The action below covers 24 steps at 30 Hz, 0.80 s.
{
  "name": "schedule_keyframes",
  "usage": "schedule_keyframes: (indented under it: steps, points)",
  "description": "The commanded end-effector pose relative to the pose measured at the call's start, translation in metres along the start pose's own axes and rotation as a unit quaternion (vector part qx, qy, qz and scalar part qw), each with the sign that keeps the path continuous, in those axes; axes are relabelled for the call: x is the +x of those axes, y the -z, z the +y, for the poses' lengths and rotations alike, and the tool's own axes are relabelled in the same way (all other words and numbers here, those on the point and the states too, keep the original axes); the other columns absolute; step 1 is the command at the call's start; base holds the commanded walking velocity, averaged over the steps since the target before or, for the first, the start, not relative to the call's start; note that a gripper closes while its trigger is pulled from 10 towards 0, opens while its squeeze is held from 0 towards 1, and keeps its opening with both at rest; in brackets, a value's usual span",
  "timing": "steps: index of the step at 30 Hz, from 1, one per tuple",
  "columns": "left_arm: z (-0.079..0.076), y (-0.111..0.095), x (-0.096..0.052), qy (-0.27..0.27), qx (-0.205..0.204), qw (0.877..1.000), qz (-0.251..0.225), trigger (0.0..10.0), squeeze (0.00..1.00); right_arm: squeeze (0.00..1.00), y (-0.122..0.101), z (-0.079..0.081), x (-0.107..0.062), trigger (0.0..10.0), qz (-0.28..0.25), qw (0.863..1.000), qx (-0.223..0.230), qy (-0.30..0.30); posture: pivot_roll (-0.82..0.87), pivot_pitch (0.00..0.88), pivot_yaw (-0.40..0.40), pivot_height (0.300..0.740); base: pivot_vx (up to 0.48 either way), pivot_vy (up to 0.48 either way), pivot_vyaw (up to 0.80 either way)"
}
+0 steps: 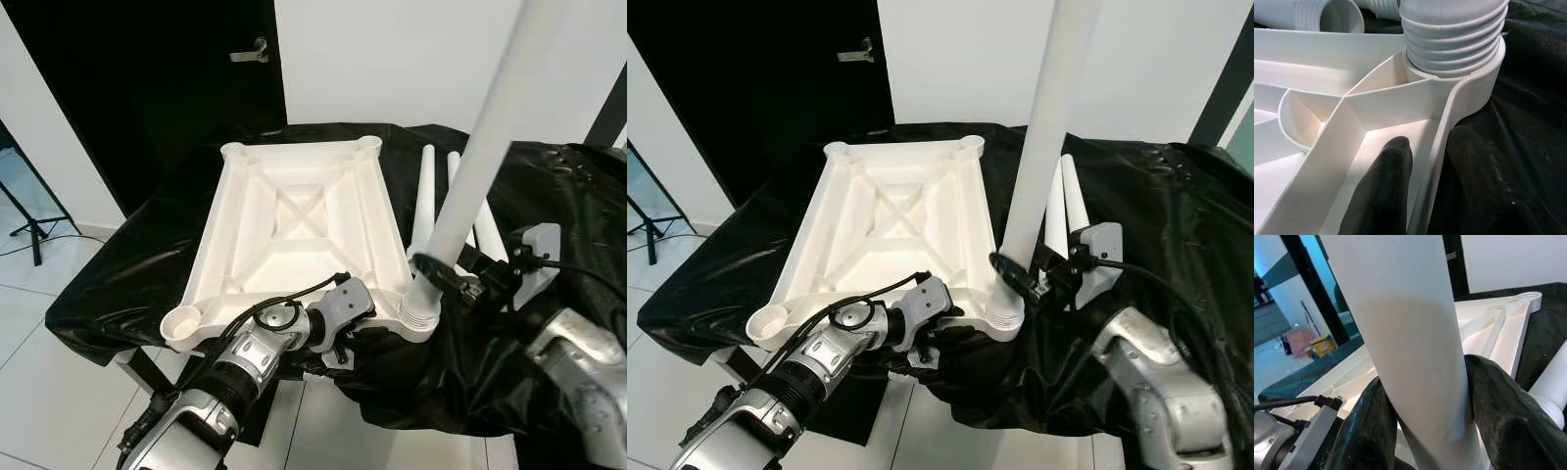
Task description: Building children table
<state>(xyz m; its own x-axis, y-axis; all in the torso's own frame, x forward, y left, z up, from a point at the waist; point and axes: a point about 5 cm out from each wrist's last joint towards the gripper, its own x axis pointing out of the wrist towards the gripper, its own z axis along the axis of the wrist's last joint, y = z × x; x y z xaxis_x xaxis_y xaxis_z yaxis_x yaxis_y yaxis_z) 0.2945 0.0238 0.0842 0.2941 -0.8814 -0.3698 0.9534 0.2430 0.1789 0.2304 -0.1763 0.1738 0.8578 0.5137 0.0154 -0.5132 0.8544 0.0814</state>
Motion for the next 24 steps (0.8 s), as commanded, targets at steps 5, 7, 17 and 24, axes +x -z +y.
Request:
schedule_keyframes:
  steps: [5,7,17,24]
  points:
    - [-0.001,0.01,0.001,0.0,-0.011,1.0,0.026,10.0,0.0,0.0,0.048,0.004,-0.01,10.0,0.123,0.99,0.062,-0.006,0.11,0.0,0.047,0.74,0.0,0.0,0.0]
    - [-0.001,0.01,0.001,0.0,-0.011,1.0,0.027,10.0,0.0,0.0,0.05,0.004,-0.011,10.0,0.139,0.988,0.058,-0.011,0.11,0.0,0.047,0.74,0.0,0.0,0.0]
    - [-0.002,0.013,0.0,-0.004,-0.016,1.0,0.027,10.0,0.0,0.0,0.045,0.006,0.005,10.0,0.096,0.992,0.051,0.066,0.12,0.0,0.033,0.74,0.0,0.0,0.0]
    - [-0.002,0.013,0.0,-0.005,-0.017,1.0,0.026,10.0,0.0,0.0,0.058,0.003,0.007,10.0,0.082,0.987,0.021,0.134,0.14,0.0,0.032,0.74,0.0,0.0,0.0]
